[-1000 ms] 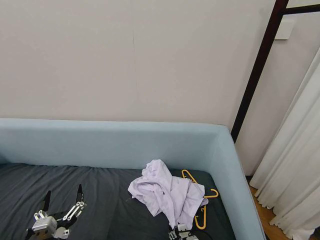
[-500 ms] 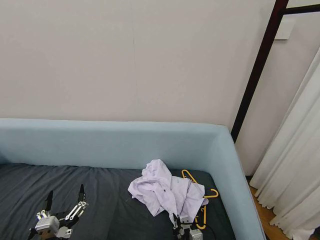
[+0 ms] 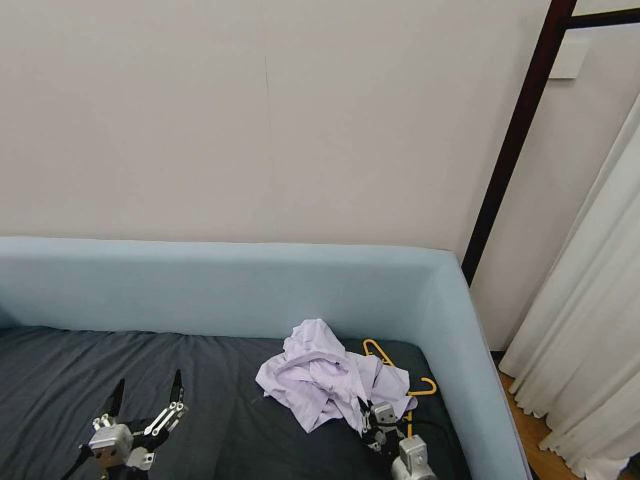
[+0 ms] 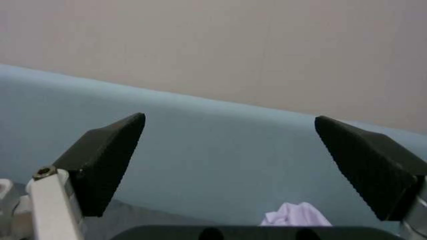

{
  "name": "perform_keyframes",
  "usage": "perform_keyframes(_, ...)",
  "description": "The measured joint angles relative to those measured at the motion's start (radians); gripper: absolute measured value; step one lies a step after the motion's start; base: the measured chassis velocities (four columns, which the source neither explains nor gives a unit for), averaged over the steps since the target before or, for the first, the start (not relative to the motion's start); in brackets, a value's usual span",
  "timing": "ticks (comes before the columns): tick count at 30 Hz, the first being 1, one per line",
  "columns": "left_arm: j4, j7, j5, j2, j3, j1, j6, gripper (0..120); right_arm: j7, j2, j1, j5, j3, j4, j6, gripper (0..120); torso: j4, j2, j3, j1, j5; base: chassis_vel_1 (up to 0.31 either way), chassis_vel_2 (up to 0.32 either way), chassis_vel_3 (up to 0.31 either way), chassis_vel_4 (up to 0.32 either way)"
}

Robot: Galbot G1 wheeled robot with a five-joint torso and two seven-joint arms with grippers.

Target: Pick up the clothes from the sofa and hang them on the clothes hanger.

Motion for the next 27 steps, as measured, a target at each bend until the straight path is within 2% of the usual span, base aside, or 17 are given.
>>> perform_keyframes(3,0.076,0.118,-0.077,0.071,0.014,-0.061,-0.018,100,-0.02,-0.004,0.0,0.003,0.004,-0.005,0.015,0,0.0,0.0,0.0,0.0,0.0,0.0,0.0,0.0,0.0)
perform_keyframes(4,0.076,0.118,-0.077,0.071,0.014,-0.061,-0.018,100,-0.02,-0.004,0.0,0.003,0.004,-0.005,0.015,0,0.0,0.0,0.0,0.0,0.0,0.0,0.0,0.0,0.0)
perform_keyframes(6,0.166,0.248,-0.098,0.141,0.024,-0.131,-0.048,100,-0.031,-0.004,-0.001,0.005,0.005,-0.014,0.027,0,-0.0001,0.0,0.0,0.0,-0.0001,0.0,0.0,0.0,0.0)
perform_keyframes(8,0.197,0.284,-0.1,0.162,0.03,-0.154,-0.057,100,-0.034,-0.004,-0.002,0.006,0.006,-0.018,0.03,0,-0.0001,0.0,0.0,0.0,0.0,0.0,0.0,0.0,0.0)
perform_keyframes(11,0.38,0.435,-0.081,0.254,0.074,-0.278,-0.117,100,-0.052,0.006,-0.004,0.029,0.021,-0.034,0.058,0,-0.0001,0.0,0.0,0.0,-0.0001,0.0,0.0,0.0,0.0)
perform_keyframes(12,0.38,0.435,-0.081,0.254,0.074,-0.278,-0.117,100,-0.052,0.006,-0.004,0.029,0.021,-0.034,0.058,0,-0.0001,0.0,0.0,0.0,-0.0001,0.0,0.0,0.0,0.0)
perform_keyframes(14,0.483,0.497,-0.056,0.282,0.104,-0.352,-0.152,100,-0.063,0.013,-0.006,0.056,0.03,-0.038,0.074,0,-0.0001,0.0,0.0,0.0,-0.0002,0.0,0.0,0.0,0.0)
perform_keyframes(15,0.483,0.497,-0.056,0.282,0.104,-0.352,-0.152,100,-0.063,0.013,-0.006,0.056,0.03,-0.038,0.074,0,-0.0001,0.0,0.0,0.0,-0.0002,0.0,0.0,0.0,0.0)
perform_keyframes(16,0.565,0.523,-0.053,0.298,0.132,-0.415,-0.166,100,-0.068,0.018,-0.007,0.064,0.036,-0.04,0.08,0,0.0,0.0,0.0,0.0,-0.0002,0.0,0.0,0.0,0.0)
perform_keyframes(17,0.605,0.533,-0.054,0.306,0.151,-0.451,-0.168,100,-0.069,0.02,-0.008,0.065,0.039,-0.041,0.08,0,0.0001,0.0,0.0,0.0,0.0,0.0,0.0,0.0,0.0)
perform_keyframes(19,0.63,0.54,-0.055,0.31,0.164,-0.474,-0.169,100,-0.07,0.021,-0.008,0.066,0.041,-0.041,0.08,0,0.0,0.0,0.0,0.0,-0.0001,0.0,0.0,0.0,0.0)
perform_keyframes(22,0.743,0.595,-0.051,0.321,0.225,-0.593,-0.172,100,-0.071,0.024,-0.008,0.067,0.045,-0.041,0.08,0,0.0002,0.0,0.0,0.0,-0.0001,0.0,0.0,0.0,0.0)
perform_keyframes(23,0.743,0.595,-0.051,0.321,0.225,-0.593,-0.172,100,-0.071,0.024,-0.008,0.067,0.045,-0.041,0.08,0,0.0002,0.0,0.0,0.0,-0.0001,0.0,0.0,0.0,0.0)
perform_keyframes(24,0.811,0.618,-0.044,0.319,0.264,-0.665,-0.175,100,-0.075,0.026,-0.008,0.068,0.047,-0.043,0.08,0,-0.0003,0.0,0.0,0.0,0.0004,0.0,0.0,0.0,0.0)
perform_keyframes(27,0.937,0.643,-0.023,0.279,0.343,-0.775,-0.19,100,-0.089,0.032,-0.008,0.074,0.056,-0.048,0.094,0,0.0,0.0,0.0,0.0,0.0002,0.0,0.0,0.0,0.0)
